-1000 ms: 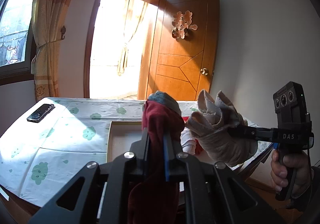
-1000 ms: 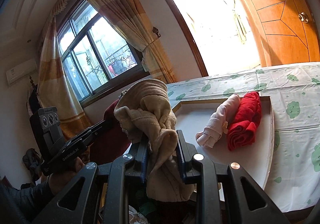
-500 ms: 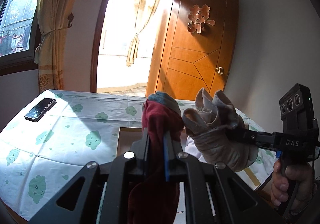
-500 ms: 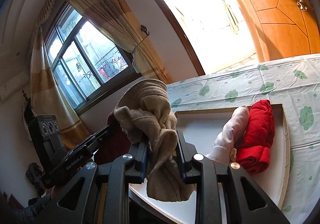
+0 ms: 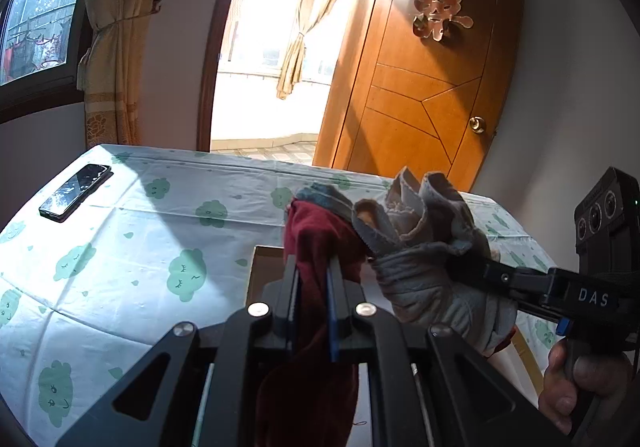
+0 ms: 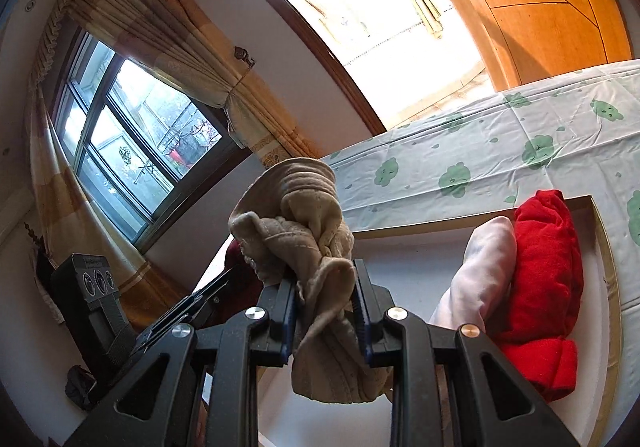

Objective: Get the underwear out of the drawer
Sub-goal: 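Lower both garments into the tray and open both tools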

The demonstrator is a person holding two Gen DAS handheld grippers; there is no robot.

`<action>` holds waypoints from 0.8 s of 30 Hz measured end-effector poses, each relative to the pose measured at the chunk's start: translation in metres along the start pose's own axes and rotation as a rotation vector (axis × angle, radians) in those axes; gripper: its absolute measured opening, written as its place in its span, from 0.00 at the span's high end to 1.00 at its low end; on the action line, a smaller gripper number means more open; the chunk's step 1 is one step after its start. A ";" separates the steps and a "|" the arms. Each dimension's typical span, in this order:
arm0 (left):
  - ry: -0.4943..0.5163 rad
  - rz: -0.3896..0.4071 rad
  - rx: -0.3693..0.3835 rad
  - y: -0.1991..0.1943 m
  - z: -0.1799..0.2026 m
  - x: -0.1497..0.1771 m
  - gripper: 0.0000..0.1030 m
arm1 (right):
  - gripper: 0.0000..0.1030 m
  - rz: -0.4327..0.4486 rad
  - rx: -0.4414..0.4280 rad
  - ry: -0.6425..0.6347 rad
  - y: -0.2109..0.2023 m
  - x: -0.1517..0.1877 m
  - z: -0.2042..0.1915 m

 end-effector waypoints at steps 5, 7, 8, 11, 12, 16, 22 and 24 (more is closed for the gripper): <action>-0.036 -0.038 -0.006 0.015 -0.003 0.001 0.91 | 0.74 -0.025 0.051 0.028 0.014 -0.003 0.012; -0.046 -0.054 -0.007 0.021 -0.003 0.004 0.91 | 0.74 -0.040 0.085 0.034 0.020 -0.004 0.018; -0.050 -0.059 -0.010 0.023 -0.004 0.006 0.91 | 0.73 -0.044 0.102 0.037 0.022 -0.004 0.022; -0.062 -0.065 -0.012 0.026 -0.003 0.009 0.91 | 0.73 -0.049 0.126 0.055 0.027 -0.004 0.033; -0.063 -0.067 -0.012 0.027 -0.003 0.009 0.91 | 0.72 -0.051 0.130 0.060 0.028 -0.003 0.036; -0.062 -0.075 -0.003 0.030 0.000 0.011 0.91 | 0.70 -0.064 0.141 0.070 0.033 0.000 0.047; -0.076 -0.088 0.007 0.035 0.000 0.015 0.88 | 0.52 -0.068 0.113 0.071 0.035 0.004 0.048; -0.081 -0.081 0.008 0.034 0.000 0.014 0.86 | 0.48 -0.058 0.117 0.057 0.033 0.004 0.045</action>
Point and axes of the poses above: each gripper's, at about its wrist camera, not at the fingertips, and y roughly the way its jaws point, z to its right, x to its underside, the point moved 7 cm from there along y, roughly the way its jaws point, and after that the axes turned 6 degrees about -z, right-handed, at the moved point
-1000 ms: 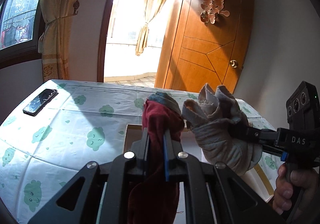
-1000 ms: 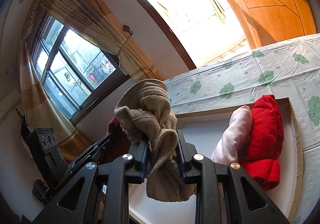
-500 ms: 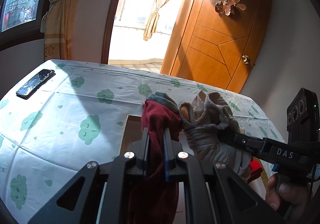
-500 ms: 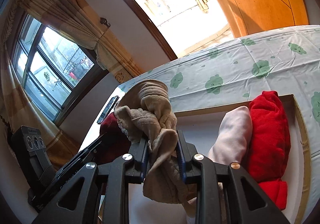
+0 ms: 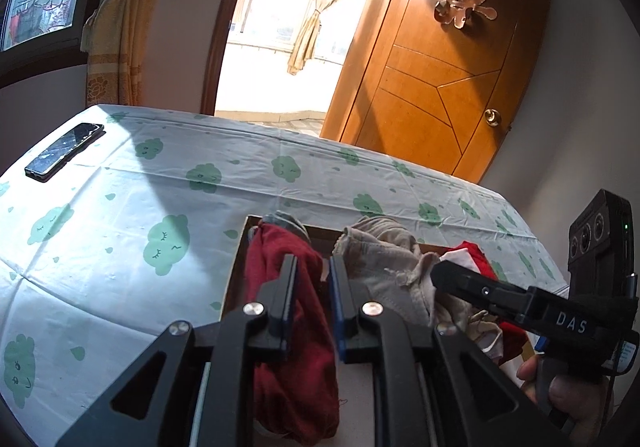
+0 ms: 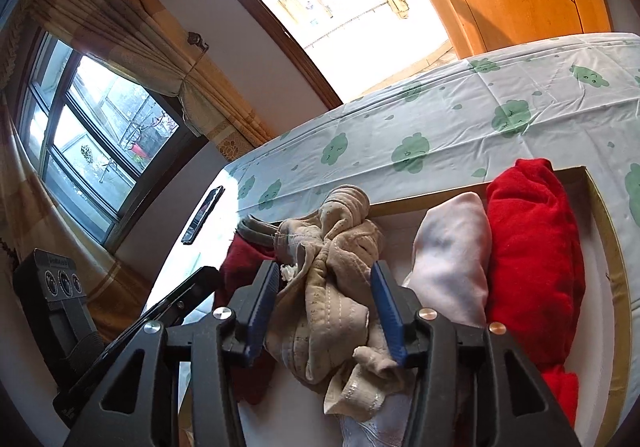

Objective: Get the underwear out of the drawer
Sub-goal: 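Lower both garments into the tray and open both tools, then move both tools back down into the open drawer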

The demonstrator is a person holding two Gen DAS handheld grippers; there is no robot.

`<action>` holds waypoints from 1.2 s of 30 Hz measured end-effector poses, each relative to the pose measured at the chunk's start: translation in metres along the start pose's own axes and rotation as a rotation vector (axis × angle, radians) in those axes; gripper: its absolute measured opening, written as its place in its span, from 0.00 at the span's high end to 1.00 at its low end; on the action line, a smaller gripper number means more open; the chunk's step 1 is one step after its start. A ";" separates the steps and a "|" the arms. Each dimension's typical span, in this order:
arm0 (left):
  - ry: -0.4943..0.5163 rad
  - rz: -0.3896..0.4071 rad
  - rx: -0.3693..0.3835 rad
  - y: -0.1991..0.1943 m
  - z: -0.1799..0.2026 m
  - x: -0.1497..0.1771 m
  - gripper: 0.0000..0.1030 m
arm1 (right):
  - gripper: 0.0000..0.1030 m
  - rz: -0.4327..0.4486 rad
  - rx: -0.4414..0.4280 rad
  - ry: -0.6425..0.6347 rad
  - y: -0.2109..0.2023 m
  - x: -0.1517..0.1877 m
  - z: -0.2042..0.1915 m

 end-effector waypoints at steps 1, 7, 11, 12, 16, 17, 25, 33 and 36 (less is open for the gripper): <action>-0.004 -0.004 0.009 0.000 0.000 0.000 0.86 | 0.44 0.002 0.003 -0.009 -0.002 0.001 -0.002; 0.023 0.017 0.030 -0.014 0.001 0.006 0.85 | 0.39 0.023 0.003 -0.055 -0.022 0.015 -0.010; 0.042 0.029 0.031 -0.025 0.001 0.016 0.74 | 0.37 0.033 -0.017 -0.093 -0.042 0.032 -0.016; 0.044 0.035 0.035 -0.029 0.001 0.018 0.72 | 0.36 0.037 -0.023 -0.101 -0.048 0.037 -0.017; 0.059 0.053 0.042 -0.042 0.001 0.025 0.71 | 0.34 0.055 -0.044 -0.141 -0.071 0.056 -0.021; 0.064 0.058 0.046 -0.047 0.002 0.027 0.70 | 0.34 0.057 -0.045 -0.154 -0.075 0.061 -0.022; 0.088 0.102 0.090 -0.087 0.008 0.051 0.59 | 0.34 0.094 -0.062 -0.246 -0.114 0.101 -0.025; 0.094 0.083 0.120 -0.109 0.010 0.089 0.57 | 0.34 0.083 -0.069 -0.313 -0.134 0.145 -0.024; 0.094 0.086 0.123 -0.117 0.010 0.104 0.53 | 0.34 0.062 -0.069 -0.337 -0.135 0.163 -0.023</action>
Point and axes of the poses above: each gripper's, at about its wrist camera, not at the fingertips, and y roughly the way its jaws point, z to its right, x to its underside, the point moved 7 cm from there along y, roughly the way its jaws point, and after that the axes turned 6 degrees about -z, right-handed, at the moved point
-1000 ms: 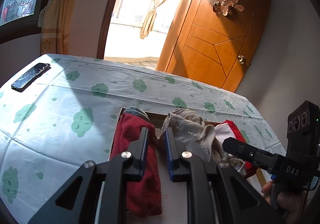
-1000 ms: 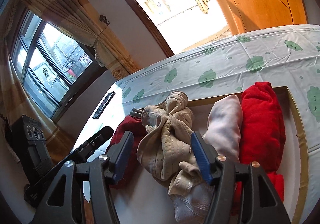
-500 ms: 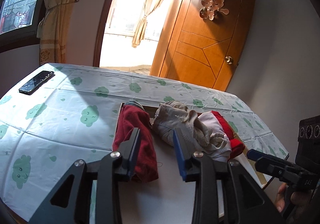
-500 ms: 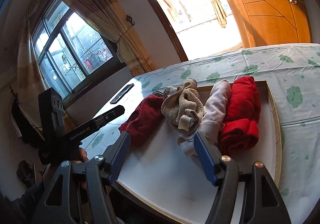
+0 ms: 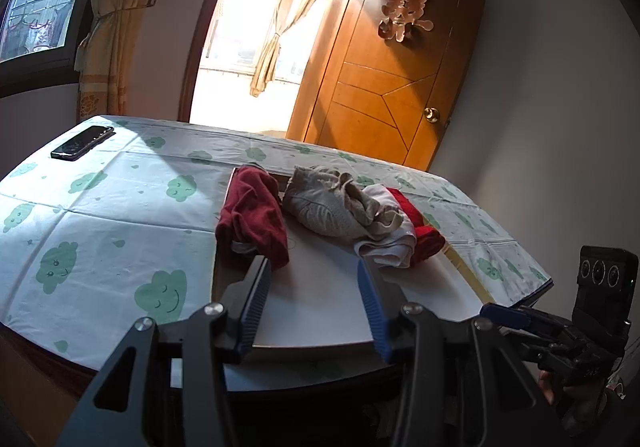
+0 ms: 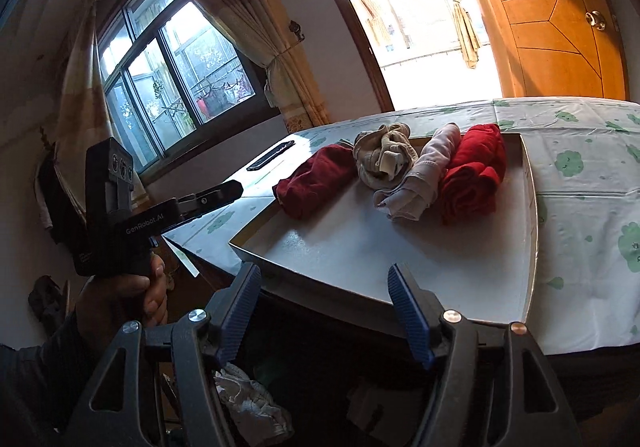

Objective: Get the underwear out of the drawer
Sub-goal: 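Move both tools back down into the open drawer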

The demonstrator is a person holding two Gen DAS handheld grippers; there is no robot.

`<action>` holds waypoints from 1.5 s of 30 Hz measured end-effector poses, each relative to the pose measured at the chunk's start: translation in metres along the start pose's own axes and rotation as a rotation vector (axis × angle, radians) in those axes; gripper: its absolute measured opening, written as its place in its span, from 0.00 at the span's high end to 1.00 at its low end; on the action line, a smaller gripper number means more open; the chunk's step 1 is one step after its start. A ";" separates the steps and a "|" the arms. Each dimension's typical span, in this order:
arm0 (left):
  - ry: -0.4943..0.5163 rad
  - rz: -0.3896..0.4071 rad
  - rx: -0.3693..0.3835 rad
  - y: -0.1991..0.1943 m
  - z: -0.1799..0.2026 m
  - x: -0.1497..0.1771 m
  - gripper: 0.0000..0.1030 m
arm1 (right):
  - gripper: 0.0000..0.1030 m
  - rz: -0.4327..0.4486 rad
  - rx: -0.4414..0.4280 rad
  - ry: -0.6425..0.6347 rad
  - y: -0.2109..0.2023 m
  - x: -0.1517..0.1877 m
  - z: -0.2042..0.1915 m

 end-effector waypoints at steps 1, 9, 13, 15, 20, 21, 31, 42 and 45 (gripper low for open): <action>-0.001 -0.001 0.000 -0.003 0.001 0.005 0.52 | 0.34 -0.006 0.002 -0.010 0.000 0.006 -0.002; -0.024 -0.029 0.003 -0.016 0.000 0.044 0.50 | 0.34 -0.064 -0.021 -0.048 0.008 0.048 -0.020; -0.028 -0.042 -0.009 -0.020 -0.002 0.060 0.50 | 0.34 -0.084 -0.025 -0.041 0.012 0.064 -0.022; -0.030 -0.045 -0.016 -0.023 -0.003 0.069 0.50 | 0.34 -0.092 -0.027 -0.039 0.013 0.070 -0.023; -0.035 -0.051 -0.032 -0.031 -0.007 0.085 0.50 | 0.34 -0.115 -0.028 -0.045 0.012 0.086 -0.026; -0.034 -0.056 -0.034 -0.032 -0.007 0.088 0.50 | 0.34 -0.120 -0.025 -0.050 0.012 0.089 -0.027; -0.042 -0.089 -0.065 -0.043 -0.015 0.118 0.45 | 0.34 -0.209 -0.041 -0.142 0.028 0.105 -0.046; -0.107 -0.068 -0.116 -0.058 -0.046 0.116 0.33 | 0.34 -0.428 -0.076 -0.350 0.089 0.124 -0.095; -0.128 -0.053 -0.126 -0.063 -0.054 0.113 0.30 | 0.34 -0.474 -0.094 -0.409 0.104 0.127 -0.109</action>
Point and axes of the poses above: each gripper's, at about its wrist camera, not at the fingertips, and y roughly the way its jaws point, z to its right, x to its underside, the point moved 7 cm from there along y, roughly the way its jaws point, and after that the axes turned 6 degrees about -z, right-handed, at the moved point
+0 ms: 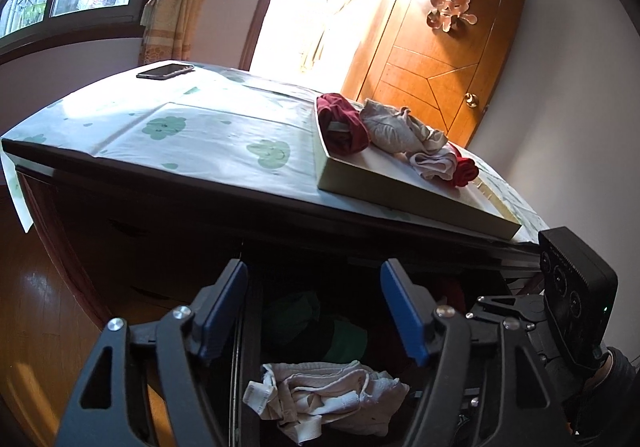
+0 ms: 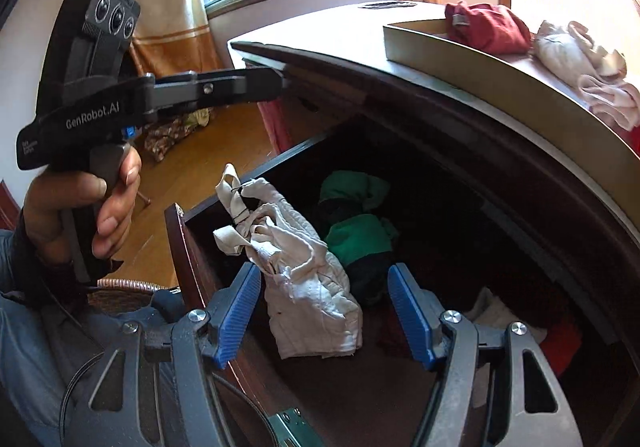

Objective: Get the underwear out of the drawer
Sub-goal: 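Move both tools back down into the open drawer, then grasp the white underwear with the right tool and lift it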

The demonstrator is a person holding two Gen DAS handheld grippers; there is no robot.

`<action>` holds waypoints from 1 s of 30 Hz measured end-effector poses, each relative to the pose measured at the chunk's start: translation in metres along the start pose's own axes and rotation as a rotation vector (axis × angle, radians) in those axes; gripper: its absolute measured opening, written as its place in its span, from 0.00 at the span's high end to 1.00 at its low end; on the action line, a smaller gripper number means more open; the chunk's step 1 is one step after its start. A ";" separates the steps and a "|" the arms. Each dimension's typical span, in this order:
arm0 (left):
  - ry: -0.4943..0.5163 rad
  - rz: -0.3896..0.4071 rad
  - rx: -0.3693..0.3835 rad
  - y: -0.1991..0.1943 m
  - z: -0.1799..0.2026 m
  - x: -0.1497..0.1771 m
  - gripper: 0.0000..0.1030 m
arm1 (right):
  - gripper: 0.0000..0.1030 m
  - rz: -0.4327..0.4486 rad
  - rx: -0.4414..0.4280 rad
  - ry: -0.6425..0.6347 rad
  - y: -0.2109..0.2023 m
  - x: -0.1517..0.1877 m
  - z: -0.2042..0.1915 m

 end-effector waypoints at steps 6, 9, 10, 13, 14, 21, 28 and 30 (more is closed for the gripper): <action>-0.022 0.011 -0.018 -0.005 -0.011 -0.006 0.27 | 0.34 -0.093 -0.027 -0.066 0.028 -0.014 -0.012; -0.031 0.019 -0.028 -0.007 -0.016 -0.009 0.26 | 0.34 -0.143 -0.032 -0.100 0.042 -0.017 -0.017; -0.034 0.020 -0.031 -0.007 -0.018 -0.009 0.25 | 0.34 -0.162 -0.037 -0.112 0.046 -0.018 -0.020; -0.046 0.021 -0.031 -0.008 -0.021 -0.010 0.24 | 0.34 -0.209 -0.048 -0.146 0.060 -0.018 -0.026; -0.049 0.022 -0.032 -0.008 -0.022 -0.011 0.22 | 0.34 -0.216 -0.043 -0.149 0.063 -0.019 -0.025; -0.063 0.026 -0.032 -0.009 -0.026 -0.012 0.18 | 0.34 -0.292 -0.081 -0.157 0.086 -0.023 -0.029; -0.065 0.019 -0.031 -0.008 -0.027 -0.011 0.17 | 0.34 -0.389 -0.093 -0.172 0.114 -0.024 -0.033; -0.064 0.018 -0.030 -0.008 -0.026 -0.011 0.17 | 0.34 -0.407 -0.120 -0.143 0.121 -0.023 -0.030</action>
Point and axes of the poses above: each gripper's, at about its wrist camera, not at the fingertips, and y roughly the way its jaws point, z to its right, x to its underside, the point moved 7 cm from there along y, roughly the way its jaws point, and after that the axes turned 6 degrees about -z, right-handed, at the moved point
